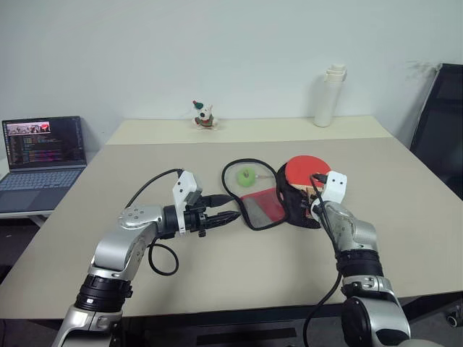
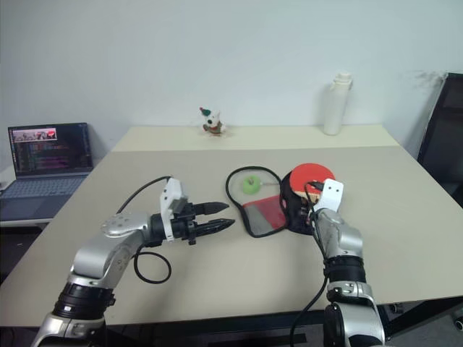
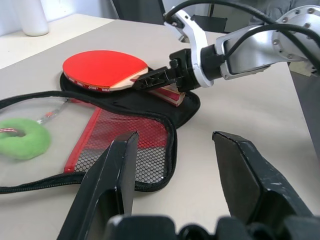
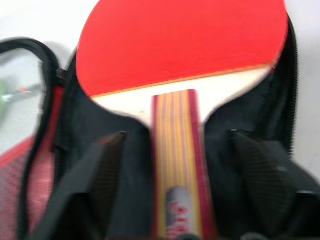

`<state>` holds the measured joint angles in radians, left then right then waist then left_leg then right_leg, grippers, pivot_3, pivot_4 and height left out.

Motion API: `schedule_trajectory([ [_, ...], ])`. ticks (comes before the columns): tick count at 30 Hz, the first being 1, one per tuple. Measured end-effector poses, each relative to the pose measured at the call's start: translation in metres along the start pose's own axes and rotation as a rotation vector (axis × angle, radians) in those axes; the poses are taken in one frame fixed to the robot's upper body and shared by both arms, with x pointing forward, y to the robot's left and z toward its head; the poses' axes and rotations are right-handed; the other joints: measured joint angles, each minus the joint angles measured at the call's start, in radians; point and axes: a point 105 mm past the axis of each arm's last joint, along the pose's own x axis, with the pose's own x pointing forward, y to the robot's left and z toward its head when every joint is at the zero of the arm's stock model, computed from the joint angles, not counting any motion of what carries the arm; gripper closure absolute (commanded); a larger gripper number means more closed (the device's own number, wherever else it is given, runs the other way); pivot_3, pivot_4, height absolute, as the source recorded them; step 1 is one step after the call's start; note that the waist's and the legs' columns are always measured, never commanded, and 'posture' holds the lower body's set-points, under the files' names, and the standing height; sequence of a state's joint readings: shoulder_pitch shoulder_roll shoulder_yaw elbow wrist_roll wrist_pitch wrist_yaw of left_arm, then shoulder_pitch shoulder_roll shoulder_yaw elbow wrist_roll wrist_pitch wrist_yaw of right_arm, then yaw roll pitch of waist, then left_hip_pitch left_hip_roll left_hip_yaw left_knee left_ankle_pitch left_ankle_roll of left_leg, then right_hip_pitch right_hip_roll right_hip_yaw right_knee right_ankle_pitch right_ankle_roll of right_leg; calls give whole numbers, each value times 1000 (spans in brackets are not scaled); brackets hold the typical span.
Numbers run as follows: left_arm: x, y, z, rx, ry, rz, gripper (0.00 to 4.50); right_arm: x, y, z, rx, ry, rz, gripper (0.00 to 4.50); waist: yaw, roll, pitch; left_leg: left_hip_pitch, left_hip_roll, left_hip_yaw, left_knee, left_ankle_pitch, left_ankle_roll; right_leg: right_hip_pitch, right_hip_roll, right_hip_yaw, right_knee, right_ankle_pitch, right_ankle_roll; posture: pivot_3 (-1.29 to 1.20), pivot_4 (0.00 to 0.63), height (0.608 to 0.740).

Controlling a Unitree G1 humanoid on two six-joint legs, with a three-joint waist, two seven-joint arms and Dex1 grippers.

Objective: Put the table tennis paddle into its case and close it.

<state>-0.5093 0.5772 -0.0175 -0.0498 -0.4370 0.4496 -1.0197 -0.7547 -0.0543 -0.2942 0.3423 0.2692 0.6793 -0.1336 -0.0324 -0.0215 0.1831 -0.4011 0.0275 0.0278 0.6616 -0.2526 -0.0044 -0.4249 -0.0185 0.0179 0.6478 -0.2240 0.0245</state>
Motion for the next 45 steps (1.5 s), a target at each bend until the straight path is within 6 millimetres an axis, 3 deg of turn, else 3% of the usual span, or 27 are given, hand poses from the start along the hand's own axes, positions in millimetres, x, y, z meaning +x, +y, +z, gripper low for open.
schedule_trajectory([
  [16,1,-1,0,9,-16,1,1916,-7,4,-24,-161,22,10,31,0,0,0,1,0,0,0,0,0,0,0,0,0,0,0,0,150,740],
  [19,1,-1,0,9,-17,1,1916,-6,3,-25,-187,16,2,584,0,0,0,1,0,0,0,0,0,1,0,0,0,0,0,0,150,740],
  [26,0,-2,-3,0,-12,4,1916,-6,-4,-25,-215,3,-42,3057,0,0,0,1,0,0,0,0,0,0,0,0,0,0,0,0,150,740],
  [45,-1,-2,-5,-6,-8,4,1916,-29,-2,-38,-194,10,-68,3045,0,0,0,1,0,0,0,0,0,0,0,0,0,0,1,0,150,740],
])
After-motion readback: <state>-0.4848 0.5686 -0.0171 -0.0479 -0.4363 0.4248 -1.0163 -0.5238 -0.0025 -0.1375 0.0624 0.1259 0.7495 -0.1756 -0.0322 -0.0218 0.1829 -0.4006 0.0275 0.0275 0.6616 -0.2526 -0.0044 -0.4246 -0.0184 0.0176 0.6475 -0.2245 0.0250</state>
